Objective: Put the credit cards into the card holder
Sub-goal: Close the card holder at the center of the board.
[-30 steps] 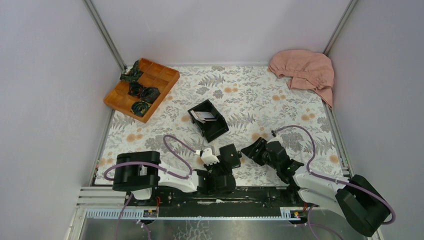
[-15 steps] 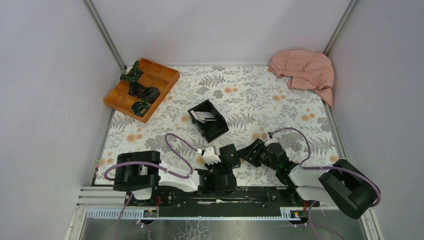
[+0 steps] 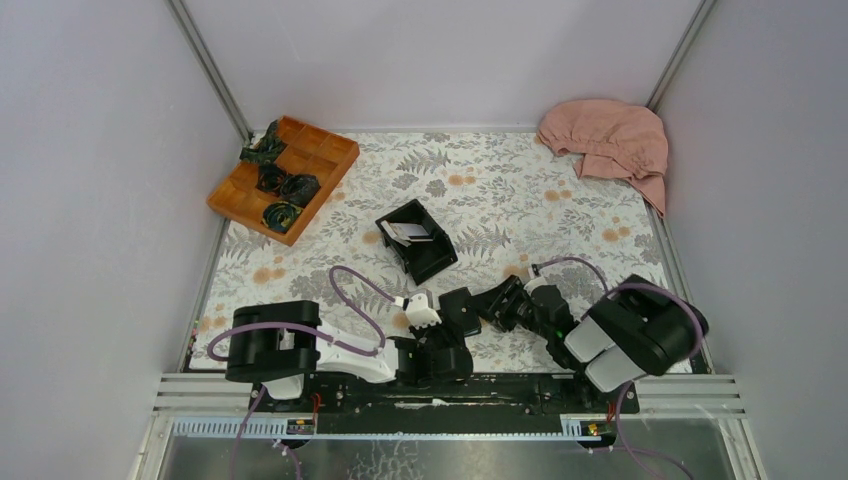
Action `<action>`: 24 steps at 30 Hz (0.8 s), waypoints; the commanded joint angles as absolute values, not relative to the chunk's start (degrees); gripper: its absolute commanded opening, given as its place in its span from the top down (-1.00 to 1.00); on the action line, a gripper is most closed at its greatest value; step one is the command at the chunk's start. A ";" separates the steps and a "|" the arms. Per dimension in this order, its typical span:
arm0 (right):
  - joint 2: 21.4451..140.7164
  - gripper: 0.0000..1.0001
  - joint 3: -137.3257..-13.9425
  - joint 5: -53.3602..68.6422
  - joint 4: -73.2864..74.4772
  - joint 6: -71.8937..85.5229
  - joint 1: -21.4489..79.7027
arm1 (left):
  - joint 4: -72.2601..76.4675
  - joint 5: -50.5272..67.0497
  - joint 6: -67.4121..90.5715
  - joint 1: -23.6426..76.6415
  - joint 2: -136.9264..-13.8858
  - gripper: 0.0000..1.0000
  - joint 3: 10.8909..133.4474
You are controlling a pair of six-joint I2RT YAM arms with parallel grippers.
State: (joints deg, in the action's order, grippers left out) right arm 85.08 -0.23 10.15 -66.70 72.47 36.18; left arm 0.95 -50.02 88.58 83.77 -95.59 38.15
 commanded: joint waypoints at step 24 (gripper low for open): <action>95.63 -0.03 5.50 13.51 -86.72 73.93 36.15 | -10.15 -45.63 86.53 81.43 -98.80 0.21 34.32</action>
